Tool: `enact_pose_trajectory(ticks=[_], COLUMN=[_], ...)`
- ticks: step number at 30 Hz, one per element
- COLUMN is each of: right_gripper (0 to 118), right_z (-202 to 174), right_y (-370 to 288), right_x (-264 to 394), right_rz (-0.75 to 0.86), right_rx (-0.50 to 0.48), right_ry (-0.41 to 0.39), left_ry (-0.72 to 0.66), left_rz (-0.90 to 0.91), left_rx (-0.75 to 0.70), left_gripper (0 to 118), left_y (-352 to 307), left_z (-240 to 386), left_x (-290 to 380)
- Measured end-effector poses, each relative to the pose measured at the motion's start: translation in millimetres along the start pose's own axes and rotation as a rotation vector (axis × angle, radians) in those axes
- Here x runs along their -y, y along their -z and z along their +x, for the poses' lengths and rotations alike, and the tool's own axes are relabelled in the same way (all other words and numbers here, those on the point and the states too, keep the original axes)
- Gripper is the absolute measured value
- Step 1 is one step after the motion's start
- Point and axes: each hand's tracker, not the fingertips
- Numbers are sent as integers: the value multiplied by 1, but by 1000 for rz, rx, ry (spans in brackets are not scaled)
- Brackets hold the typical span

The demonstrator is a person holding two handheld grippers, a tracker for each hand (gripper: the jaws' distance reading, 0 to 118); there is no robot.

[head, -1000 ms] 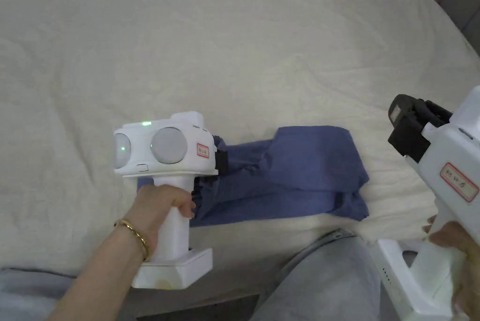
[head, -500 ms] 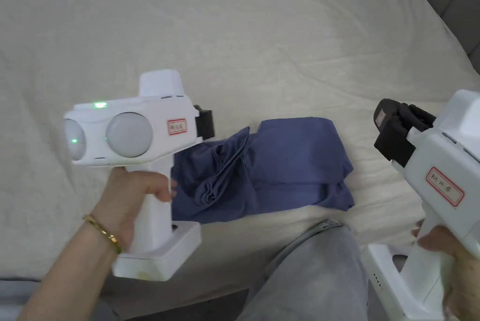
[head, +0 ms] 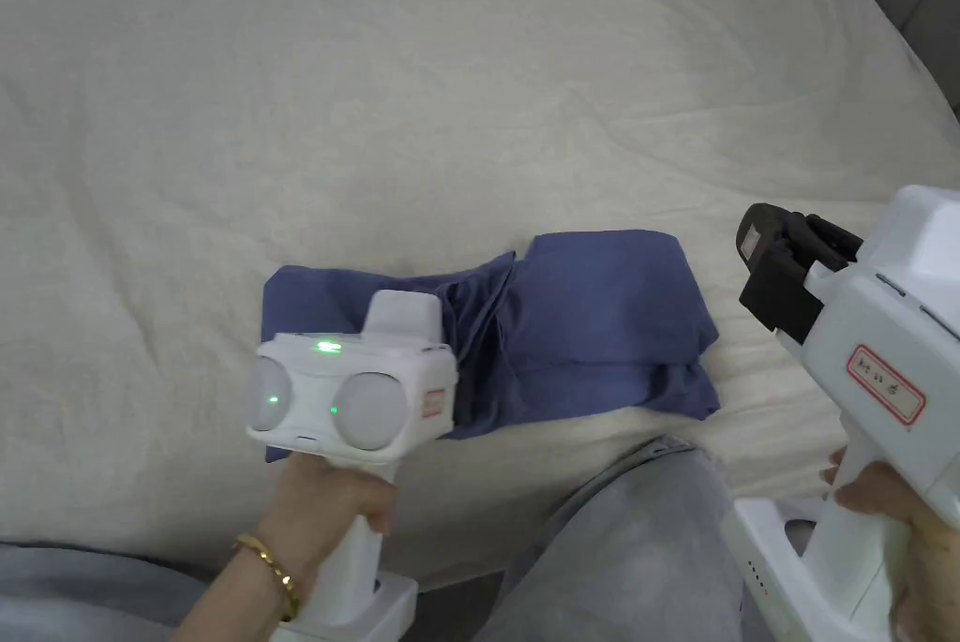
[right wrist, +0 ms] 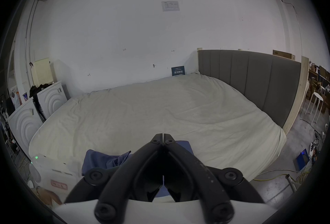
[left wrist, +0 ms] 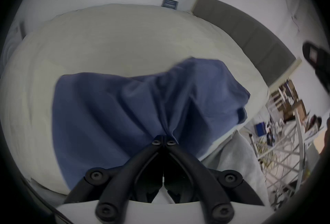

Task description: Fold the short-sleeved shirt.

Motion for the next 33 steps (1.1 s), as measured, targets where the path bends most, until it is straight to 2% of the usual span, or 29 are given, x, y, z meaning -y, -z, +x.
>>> enact_pose_trajectory(ticks=[3, 5, 6, 9, 12, 14, 15, 16, 17, 19, 20, 22, 25, 30, 33], right_gripper=[1, 1, 1, 1, 1, 1, 1, 1, 1, 1, 1, 1, 1, 1, 1], right_z=[6, 9, 10, 14, 12, 12, 12, 11, 9, 5, 5, 2, -1, -12, -18], right_y=[-4, -8, -9, -14, -18, -20, -21, -21, -20, -19, -17, -12, -4, 6, 12], right_x=[3, 4, 4, 3, -1, -4, -6, -7, -9, -11, -11, -11, -12, -12, -13], right_rz=[-5, -6, -7, -12, 3, 16, 22, 29, 33, 37, 38, 38, 30, 12, 1], right_rx=[16, 24, 29, 20, 38, 36, 29, 23, 18, 9, 2, -11, -31, -56, -61], right_ry=[12, 24, 26, 47, 30, 29, 33, 35, 33, 24, 22, 19, 27, 13, 1], left_ry=[0, -82, -105, -14, -29, -45, -55, -69, -74, -90, -97, -139, -232, -442, -535], left_rz=[-41, -76, -72, 12, 74, 151, 194, 245, 281, 319, 331, 371, 312, 168, 136], left_rx=[19, 138, 151, 201, 252, 263, 257, 246, 240, 214, 206, 231, 232, 272, 272], left_gripper=[0, 0, 0, 0, 0, 6, 17, 36, 69, 111, 118, 118, 118, 118, 116], left_y=[19, 27, 29, 25, 11, -11, -22, -34, -43, -63, -70, -86, -90, -64, -51], left_z=[22, 33, 38, 60, 59, 45, 36, 23, 9, -22, -38, -75, -127, -207, -230], left_x=[-4, -10, -15, -22, -36, -48, -54, -60, -65, -71, -74, -73, -69, -29, -3])
